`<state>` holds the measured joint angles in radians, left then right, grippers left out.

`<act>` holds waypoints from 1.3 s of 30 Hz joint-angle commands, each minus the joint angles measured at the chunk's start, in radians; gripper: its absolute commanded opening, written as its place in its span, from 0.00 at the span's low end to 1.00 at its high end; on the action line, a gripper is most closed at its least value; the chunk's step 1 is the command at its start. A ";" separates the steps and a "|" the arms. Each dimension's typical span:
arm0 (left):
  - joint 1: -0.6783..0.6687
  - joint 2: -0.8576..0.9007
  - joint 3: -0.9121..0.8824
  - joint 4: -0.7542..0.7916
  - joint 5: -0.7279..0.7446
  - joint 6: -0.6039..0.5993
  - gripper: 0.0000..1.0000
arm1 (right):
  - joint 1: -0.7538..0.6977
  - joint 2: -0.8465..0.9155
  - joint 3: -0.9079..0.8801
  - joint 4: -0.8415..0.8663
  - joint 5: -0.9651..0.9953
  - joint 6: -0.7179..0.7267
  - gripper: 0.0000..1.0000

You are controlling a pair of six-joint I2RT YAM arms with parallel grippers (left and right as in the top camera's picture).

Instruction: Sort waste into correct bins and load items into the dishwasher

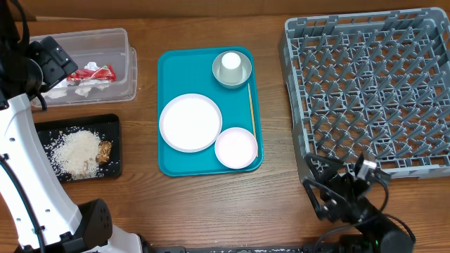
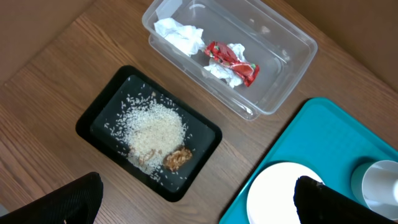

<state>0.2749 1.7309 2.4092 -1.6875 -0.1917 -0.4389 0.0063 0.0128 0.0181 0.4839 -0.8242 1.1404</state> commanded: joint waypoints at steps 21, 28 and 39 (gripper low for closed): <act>0.001 0.008 -0.003 -0.002 -0.014 -0.010 1.00 | -0.001 0.508 1.015 -1.128 0.177 -0.650 0.99; 0.001 0.008 -0.003 -0.002 -0.014 -0.010 1.00 | 0.036 0.882 1.362 -1.549 0.268 -0.835 0.99; 0.001 0.008 -0.003 -0.002 -0.014 -0.010 1.00 | 0.689 1.218 1.431 -1.641 0.898 -0.671 0.99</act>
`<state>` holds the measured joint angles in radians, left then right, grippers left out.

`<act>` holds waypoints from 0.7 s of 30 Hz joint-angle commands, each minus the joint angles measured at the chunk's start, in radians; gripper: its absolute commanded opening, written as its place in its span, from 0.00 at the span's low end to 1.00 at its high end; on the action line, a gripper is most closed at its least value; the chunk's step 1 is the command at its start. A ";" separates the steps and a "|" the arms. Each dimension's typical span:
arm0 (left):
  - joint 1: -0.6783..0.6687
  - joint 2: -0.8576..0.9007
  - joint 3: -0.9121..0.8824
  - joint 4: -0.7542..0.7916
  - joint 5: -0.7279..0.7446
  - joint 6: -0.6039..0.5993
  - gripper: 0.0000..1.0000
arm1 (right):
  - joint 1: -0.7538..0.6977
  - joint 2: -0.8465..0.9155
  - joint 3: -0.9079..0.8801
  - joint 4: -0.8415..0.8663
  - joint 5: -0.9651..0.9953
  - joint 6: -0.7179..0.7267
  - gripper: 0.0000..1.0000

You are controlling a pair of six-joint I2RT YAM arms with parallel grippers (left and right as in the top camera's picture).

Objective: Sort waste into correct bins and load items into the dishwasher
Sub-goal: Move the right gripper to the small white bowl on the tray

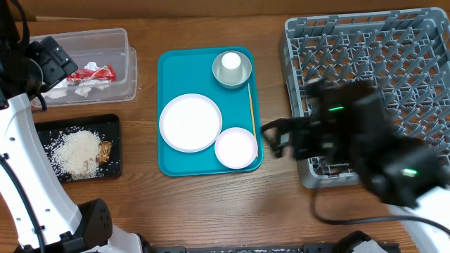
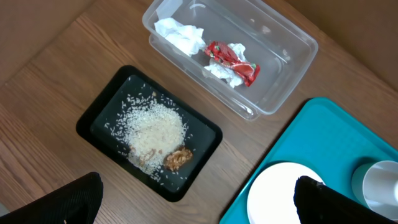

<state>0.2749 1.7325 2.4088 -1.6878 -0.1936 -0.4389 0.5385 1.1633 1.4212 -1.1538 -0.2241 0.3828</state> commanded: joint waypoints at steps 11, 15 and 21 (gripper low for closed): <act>0.000 0.006 -0.002 -0.002 -0.012 -0.010 1.00 | 0.416 0.449 0.027 0.171 0.417 0.236 1.00; 0.000 0.006 -0.003 -0.002 -0.012 -0.010 1.00 | 0.416 0.533 0.027 0.212 0.380 0.236 1.00; 0.000 0.006 -0.003 -0.002 -0.012 -0.010 1.00 | 0.416 0.617 0.026 0.321 0.380 0.236 1.00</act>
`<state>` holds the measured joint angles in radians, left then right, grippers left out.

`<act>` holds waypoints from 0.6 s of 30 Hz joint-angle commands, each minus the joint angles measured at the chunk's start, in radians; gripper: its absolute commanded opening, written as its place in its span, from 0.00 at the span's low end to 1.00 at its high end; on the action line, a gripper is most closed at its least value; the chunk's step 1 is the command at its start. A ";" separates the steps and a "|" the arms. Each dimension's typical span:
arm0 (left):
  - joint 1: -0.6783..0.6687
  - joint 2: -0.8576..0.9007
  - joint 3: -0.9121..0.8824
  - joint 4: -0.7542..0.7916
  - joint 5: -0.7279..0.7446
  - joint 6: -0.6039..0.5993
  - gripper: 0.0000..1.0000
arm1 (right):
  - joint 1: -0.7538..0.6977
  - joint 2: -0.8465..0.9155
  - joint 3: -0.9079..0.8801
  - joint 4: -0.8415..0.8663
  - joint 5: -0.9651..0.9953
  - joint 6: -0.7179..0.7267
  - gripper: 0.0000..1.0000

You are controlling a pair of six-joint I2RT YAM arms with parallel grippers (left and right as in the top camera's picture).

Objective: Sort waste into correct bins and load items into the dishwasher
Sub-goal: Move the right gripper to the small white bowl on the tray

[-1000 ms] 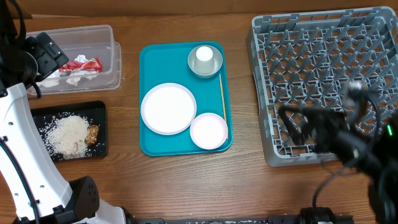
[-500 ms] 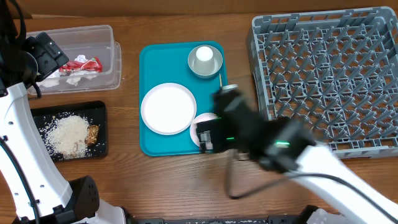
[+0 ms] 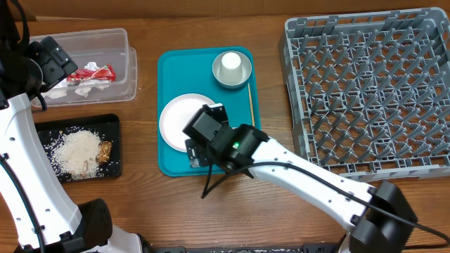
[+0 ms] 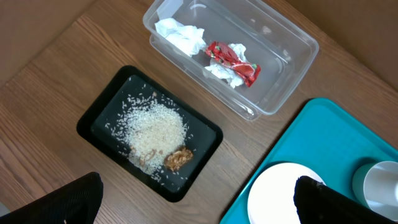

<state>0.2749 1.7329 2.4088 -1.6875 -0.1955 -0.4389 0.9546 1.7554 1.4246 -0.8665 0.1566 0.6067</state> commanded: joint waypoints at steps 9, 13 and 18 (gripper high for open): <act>0.000 0.006 -0.003 -0.002 -0.010 -0.010 1.00 | -0.003 0.109 -0.015 0.091 0.158 0.011 1.00; 0.000 0.006 -0.003 -0.002 -0.010 -0.010 1.00 | -0.017 0.140 -0.016 0.099 0.129 0.011 0.75; 0.000 0.006 -0.003 -0.002 -0.010 -0.010 1.00 | -0.020 0.193 -0.017 0.088 0.104 0.007 0.83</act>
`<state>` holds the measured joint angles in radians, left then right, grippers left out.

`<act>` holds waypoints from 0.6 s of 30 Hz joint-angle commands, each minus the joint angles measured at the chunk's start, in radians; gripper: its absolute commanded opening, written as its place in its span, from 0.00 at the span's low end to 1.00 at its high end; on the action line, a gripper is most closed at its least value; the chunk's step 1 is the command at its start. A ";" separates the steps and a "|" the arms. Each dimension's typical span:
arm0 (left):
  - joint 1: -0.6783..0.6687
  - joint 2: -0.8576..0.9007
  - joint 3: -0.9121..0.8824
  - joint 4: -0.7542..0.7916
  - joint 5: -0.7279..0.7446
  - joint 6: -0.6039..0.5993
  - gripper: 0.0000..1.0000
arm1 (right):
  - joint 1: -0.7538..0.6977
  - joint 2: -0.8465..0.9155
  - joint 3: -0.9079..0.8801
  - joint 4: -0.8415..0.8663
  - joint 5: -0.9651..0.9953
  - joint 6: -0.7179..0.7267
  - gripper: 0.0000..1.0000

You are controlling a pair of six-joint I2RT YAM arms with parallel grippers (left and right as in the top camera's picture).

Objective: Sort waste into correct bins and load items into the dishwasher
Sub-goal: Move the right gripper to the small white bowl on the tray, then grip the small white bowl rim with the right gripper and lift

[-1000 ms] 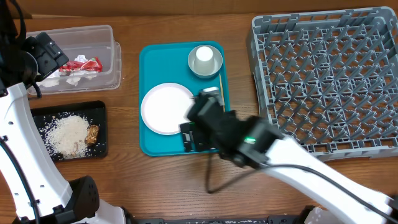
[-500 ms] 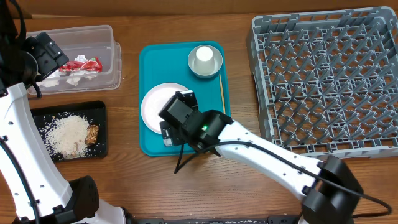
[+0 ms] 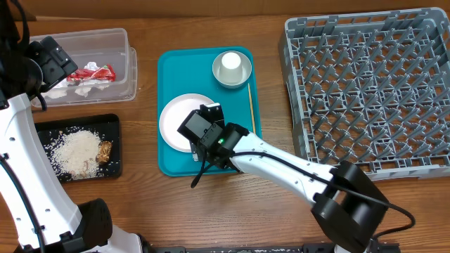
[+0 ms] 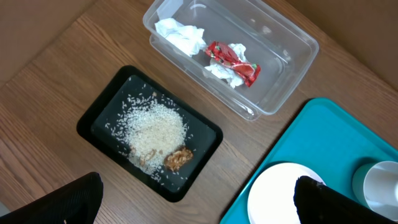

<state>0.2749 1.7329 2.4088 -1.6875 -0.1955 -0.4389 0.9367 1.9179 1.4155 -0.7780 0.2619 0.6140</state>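
Note:
A teal tray (image 3: 169,70) holds a large white plate (image 3: 176,116), a white cup (image 3: 230,63) upside down in a grey-green bowl (image 3: 219,76), and a thin chopstick (image 3: 250,105). My right gripper (image 3: 204,135) hangs over the tray's front, covering the plate's right edge and the spot right of it. Its fingers are hidden under the wrist. My left gripper (image 4: 199,205) is open and empty, high above the table's left side, with its fingers (image 4: 74,199) spread wide. The grey dish rack (image 3: 365,84) stands at the right with nothing in it.
A clear bin (image 3: 119,77) at the back left holds crumpled tissues and a red wrapper (image 3: 98,72). A black tray (image 3: 112,147) with rice (image 3: 74,151) and a brown scrap lies in front of it. The right arm's cable dangles over the tray's front edge.
My right gripper has shifted slightly left and back over the tray's front. The left arm and every object are where they were.
My right arm was folded at the table's front right, by the rack's corner. Then it was stretched out in front of the rack toward the tray. It then stood over the tray's front, covering the small white plate, and it is still there. The left arm stayed put.

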 commanded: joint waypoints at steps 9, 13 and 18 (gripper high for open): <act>0.000 0.006 -0.003 -0.002 -0.010 -0.010 1.00 | 0.000 0.092 -0.008 -0.029 -0.052 -0.003 0.80; 0.000 0.006 -0.002 -0.002 -0.010 -0.010 1.00 | -0.002 0.098 -0.008 -0.029 -0.053 -0.003 0.67; 0.000 0.006 -0.002 -0.002 -0.010 -0.010 1.00 | -0.003 0.098 -0.008 -0.038 -0.053 -0.004 0.42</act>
<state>0.2749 1.7325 2.4088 -1.6875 -0.1955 -0.4389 0.9363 2.0079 1.4124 -0.8150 0.2092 0.6041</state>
